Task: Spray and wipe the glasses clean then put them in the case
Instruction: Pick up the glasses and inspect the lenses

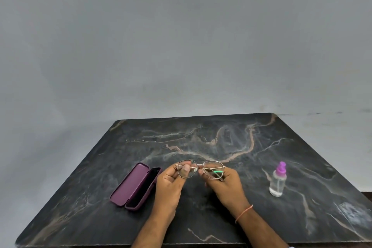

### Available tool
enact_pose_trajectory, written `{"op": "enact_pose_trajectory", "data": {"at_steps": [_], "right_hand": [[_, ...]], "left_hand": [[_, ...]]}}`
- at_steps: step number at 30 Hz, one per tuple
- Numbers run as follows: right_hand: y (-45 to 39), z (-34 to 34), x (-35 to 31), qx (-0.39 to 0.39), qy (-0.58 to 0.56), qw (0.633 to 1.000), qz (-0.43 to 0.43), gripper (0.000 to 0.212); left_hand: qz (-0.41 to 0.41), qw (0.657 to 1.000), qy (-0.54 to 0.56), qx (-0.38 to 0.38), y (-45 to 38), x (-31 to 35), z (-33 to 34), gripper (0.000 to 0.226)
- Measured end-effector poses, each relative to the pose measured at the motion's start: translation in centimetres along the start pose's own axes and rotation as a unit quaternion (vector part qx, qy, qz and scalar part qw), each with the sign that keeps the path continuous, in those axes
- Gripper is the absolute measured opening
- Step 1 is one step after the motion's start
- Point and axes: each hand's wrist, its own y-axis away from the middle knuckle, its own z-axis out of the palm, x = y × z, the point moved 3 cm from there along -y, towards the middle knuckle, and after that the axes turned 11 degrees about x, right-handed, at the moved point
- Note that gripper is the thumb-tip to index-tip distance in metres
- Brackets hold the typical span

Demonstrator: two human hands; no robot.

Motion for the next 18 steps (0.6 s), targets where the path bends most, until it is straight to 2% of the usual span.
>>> {"op": "enact_pose_trajectory", "data": {"at_steps": [8,12,18], "right_hand": [[0.1,0.1,-0.4,0.027,0.071,0.995,-0.068,0.015],[0.0,-0.5,0.0,0.052,0.084,0.994,-0.055,0.017],[0.4,-0.8,-0.4,0.097,0.134,0.979,-0.117,0.038]], "left_hand": [[0.028,0.999,0.010,0.015,-0.2,0.7,-0.3,0.014],[0.024,0.999,0.036,0.024,-0.1,0.8,-0.2,0.013],[0.018,0.998,0.051,0.044,0.0,0.5,-0.6,0.022]]}}
